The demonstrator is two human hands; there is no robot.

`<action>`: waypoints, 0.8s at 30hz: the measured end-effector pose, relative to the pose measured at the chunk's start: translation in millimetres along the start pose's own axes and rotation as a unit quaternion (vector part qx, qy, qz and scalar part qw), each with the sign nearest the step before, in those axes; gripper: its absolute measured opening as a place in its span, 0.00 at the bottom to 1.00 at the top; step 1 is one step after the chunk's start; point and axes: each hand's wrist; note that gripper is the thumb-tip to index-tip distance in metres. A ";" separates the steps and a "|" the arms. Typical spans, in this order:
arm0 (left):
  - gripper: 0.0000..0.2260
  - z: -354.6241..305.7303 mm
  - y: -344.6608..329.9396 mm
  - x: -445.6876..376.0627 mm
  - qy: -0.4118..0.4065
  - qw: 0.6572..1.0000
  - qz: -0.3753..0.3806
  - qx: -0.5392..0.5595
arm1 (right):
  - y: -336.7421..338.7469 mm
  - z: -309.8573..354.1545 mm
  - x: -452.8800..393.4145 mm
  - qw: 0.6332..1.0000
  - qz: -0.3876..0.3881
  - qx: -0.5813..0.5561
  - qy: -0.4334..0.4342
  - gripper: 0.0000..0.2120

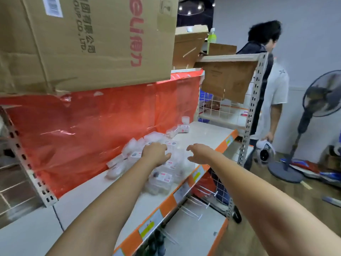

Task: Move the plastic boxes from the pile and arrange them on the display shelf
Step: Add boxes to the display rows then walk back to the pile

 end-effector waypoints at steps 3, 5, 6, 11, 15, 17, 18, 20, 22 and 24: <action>0.20 8.9 -3.0 -25.9 0.075 0.997 0.014 0.013 | 3.2 -18.1 -44.4 0.998 0.013 -0.004 0.060 0.25; 0.21 18.8 -8.0 -36.9 0.126 0.992 0.021 0.015 | 2.3 -23.4 -68.3 0.995 0.028 -0.006 0.099 0.26; 0.22 24.0 -9.9 -40.0 0.150 0.988 0.025 0.019 | 0.2 -25.1 -77.9 0.992 0.034 -0.007 0.118 0.26; 0.23 47.3 -19.0 -38.9 0.258 0.965 0.037 0.035 | -17.1 -34.6 -108.8 0.980 0.065 -0.018 0.187 0.30; 0.30 58.6 -31.6 -30.8 0.319 0.941 0.077 0.082 | -30.3 -44.5 -115.6 0.973 0.050 -0.079 0.210 0.30; 0.30 57.2 -34.7 -27.8 0.334 0.932 0.078 0.115 | -35.1 -49.7 -115.7 0.969 0.035 -0.112 0.217 0.29; 0.30 56.1 -35.9 -27.1 0.335 0.930 0.074 0.130 | -37.1 -52.0 -115.6 0.967 0.027 -0.123 0.222 0.29; 0.31 53.4 -38.4 -25.0 0.341 0.924 0.070 0.160 | -39.5 -55.7 -115.0 0.962 0.019 -0.133 0.236 0.27; 0.30 51.1 -38.4 -22.5 0.341 0.920 0.081 0.173 | -40.7 -60.2 -115.2 0.959 0.025 -0.134 0.250 0.24; 0.28 49.9 -34.8 -20.2 0.340 0.919 0.104 0.171 | -39.5 -66.7 -115.9 0.954 0.039 -0.137 0.264 0.20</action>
Point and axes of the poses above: each hand's wrist, its own x-axis away from the middle knuckle, its own y-axis out of the back of the hand, z = x × y, and after that the axes turned 15 degrees about y, right-handed
